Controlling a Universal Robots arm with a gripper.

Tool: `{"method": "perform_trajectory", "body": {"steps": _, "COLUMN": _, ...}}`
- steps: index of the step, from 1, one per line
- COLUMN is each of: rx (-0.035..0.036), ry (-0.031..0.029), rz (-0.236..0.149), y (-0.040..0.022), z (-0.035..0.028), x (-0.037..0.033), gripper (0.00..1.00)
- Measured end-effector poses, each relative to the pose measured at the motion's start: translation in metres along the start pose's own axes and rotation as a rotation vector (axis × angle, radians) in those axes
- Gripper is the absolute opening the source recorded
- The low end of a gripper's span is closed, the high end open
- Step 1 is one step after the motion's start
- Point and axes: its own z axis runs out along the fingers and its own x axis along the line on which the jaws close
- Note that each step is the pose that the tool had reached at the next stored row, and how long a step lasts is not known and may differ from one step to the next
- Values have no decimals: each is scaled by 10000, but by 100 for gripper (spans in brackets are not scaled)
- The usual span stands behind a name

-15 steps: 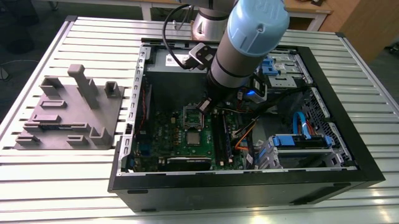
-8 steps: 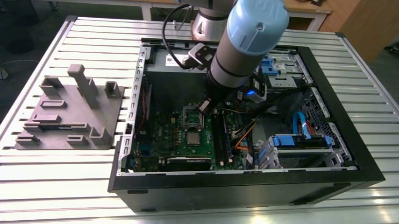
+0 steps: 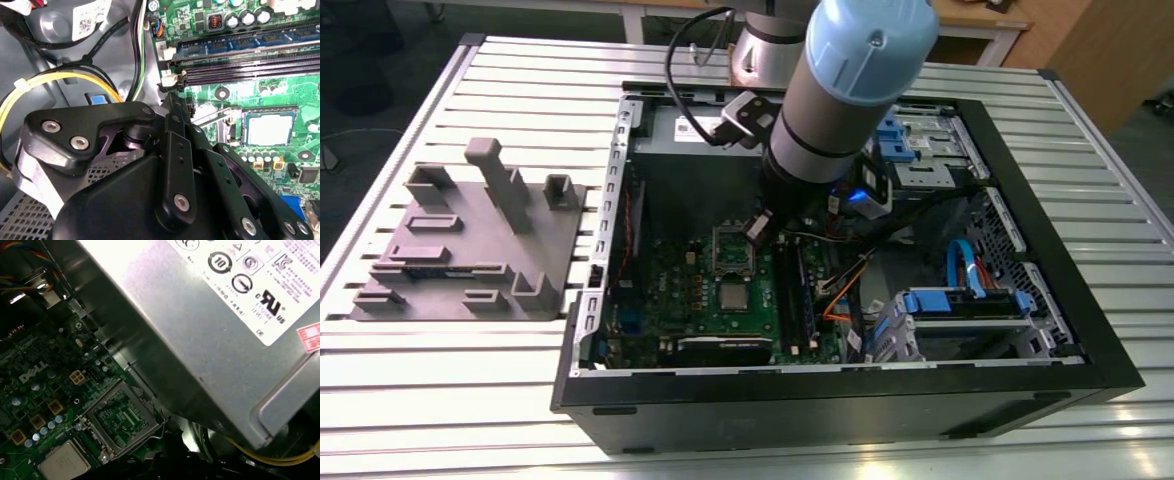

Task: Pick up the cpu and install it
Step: 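Close the cpu cover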

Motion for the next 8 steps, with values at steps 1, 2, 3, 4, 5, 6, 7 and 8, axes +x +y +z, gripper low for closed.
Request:
{"method": "perform_trajectory", "body": {"steps": 1, "rx": -3, "ry": 5, "rz": -26, "y": 4, "z": -9, "x": 1, "gripper": 10}}
{"method": "perform_trajectory", "body": {"steps": 2, "rx": -5, "ry": 11, "rz": -55, "y": 7, "z": -21, "x": 0, "gripper": 10}}
{"method": "perform_trajectory", "body": {"steps": 3, "rx": -8, "ry": 16, "rz": -82, "y": 10, "z": -33, "x": 0, "gripper": 10}}
{"method": "perform_trajectory", "body": {"steps": 4, "rx": -10, "ry": 22, "rz": -107, "y": 15, "z": -46, "x": 0, "gripper": 10}}
{"method": "perform_trajectory", "body": {"steps": 5, "rx": -13, "ry": 27, "rz": -132, "y": 19, "z": -58, "x": 1, "gripper": 10}}
{"method": "perform_trajectory", "body": {"steps": 6, "rx": -16, "ry": 32, "rz": -157, "y": 23, "z": -70, "x": 1, "gripper": 10}}
{"method": "perform_trajectory", "body": {"steps": 7, "rx": -17, "ry": 38, "rz": -185, "y": 27, "z": -82, "x": 1, "gripper": 10}}
{"method": "perform_trajectory", "body": {"steps": 8, "rx": -20, "ry": 42, "rz": -210, "y": 31, "z": -94, "x": 1, "gripper": 10}}
